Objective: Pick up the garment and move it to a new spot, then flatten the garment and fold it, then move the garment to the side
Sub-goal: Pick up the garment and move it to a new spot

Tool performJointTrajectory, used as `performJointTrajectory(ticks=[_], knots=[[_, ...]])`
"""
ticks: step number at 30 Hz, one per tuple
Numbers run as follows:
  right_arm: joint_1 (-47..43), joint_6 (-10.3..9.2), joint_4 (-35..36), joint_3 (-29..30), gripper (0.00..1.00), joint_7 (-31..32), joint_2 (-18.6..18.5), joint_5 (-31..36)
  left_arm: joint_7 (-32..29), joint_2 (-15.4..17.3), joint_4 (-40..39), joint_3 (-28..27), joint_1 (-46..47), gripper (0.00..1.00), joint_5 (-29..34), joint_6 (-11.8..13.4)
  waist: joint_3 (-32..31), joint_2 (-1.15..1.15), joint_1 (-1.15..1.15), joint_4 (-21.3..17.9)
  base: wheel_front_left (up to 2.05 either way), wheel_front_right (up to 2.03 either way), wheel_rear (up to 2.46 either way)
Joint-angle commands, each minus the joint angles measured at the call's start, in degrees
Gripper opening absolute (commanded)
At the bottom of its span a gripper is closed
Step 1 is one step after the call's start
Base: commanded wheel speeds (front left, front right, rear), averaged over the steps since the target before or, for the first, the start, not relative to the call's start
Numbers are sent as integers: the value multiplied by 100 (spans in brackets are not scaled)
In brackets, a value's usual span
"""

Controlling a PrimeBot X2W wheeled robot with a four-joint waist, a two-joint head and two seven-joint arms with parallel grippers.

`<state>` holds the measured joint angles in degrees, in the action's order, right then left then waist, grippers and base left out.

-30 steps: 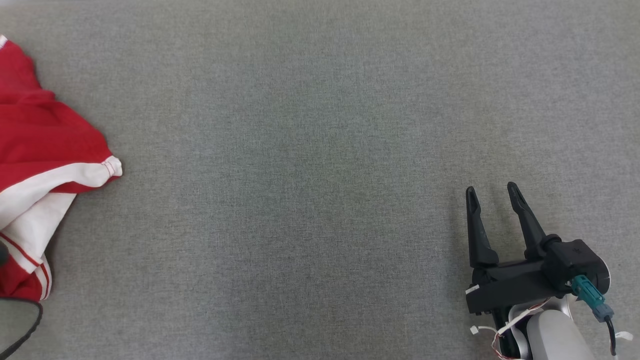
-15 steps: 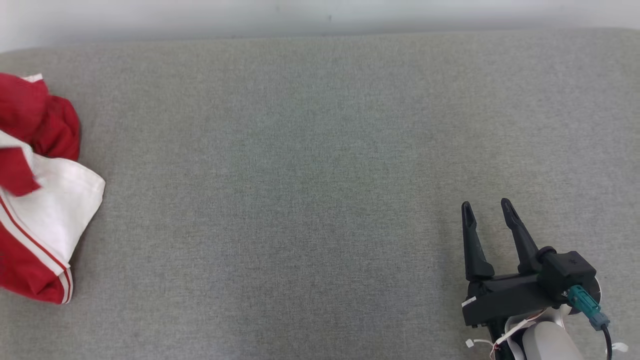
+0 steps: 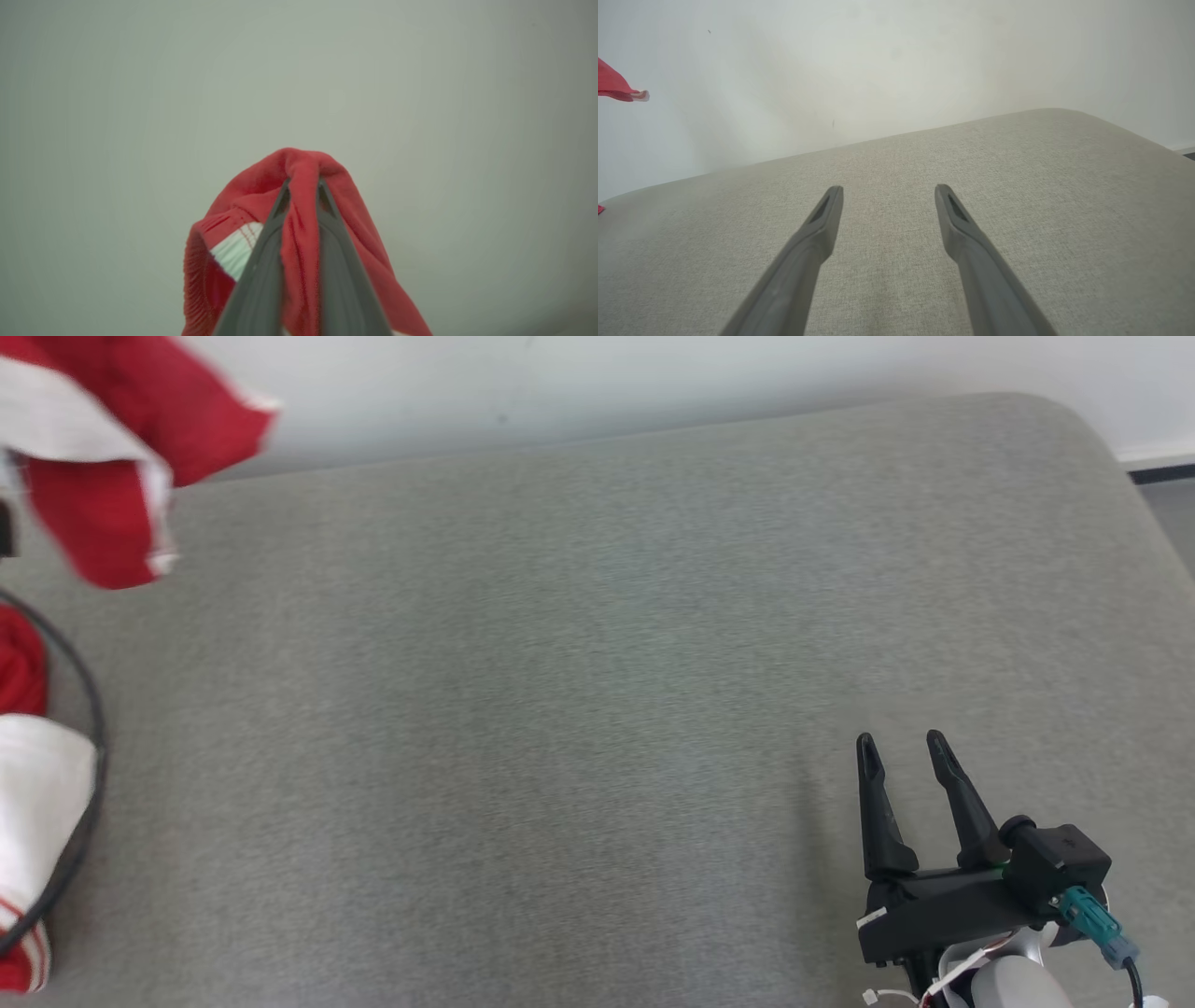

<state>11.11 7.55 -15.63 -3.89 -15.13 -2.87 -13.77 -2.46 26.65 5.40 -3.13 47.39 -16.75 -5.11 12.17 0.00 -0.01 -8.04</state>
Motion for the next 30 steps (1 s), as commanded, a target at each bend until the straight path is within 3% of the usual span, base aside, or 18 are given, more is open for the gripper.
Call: performJointTrajectory(ticks=[1, 10, 19, 30], knots=[[-80, -12, 1, -22, 100, -3, -3, -41, -75, -108, -86, 91, 88, 0, -38, -23, -154, 0, 1, -365, 0, 0, 0], [-135, -12, 14, -31, 100, -2, -3, -78, 0, -906, 42, 752, -38, 0, -168, 54, -198, 0, 1, -1004, 0, 0, 0], [-120, -12, 36, -46, 100, -3, -1, -103, 480, -1778, 534, 1284, -650, 0, -258, 189, -59, 0, 1, -1258, 0, 0, 0], [-30, -12, -6, -57, 100, -3, -2, -78, 997, -2093, 1968, 1673, -1710, 0, -354, 137, 123, 0, 1, -1195, 0, 0, 0]])
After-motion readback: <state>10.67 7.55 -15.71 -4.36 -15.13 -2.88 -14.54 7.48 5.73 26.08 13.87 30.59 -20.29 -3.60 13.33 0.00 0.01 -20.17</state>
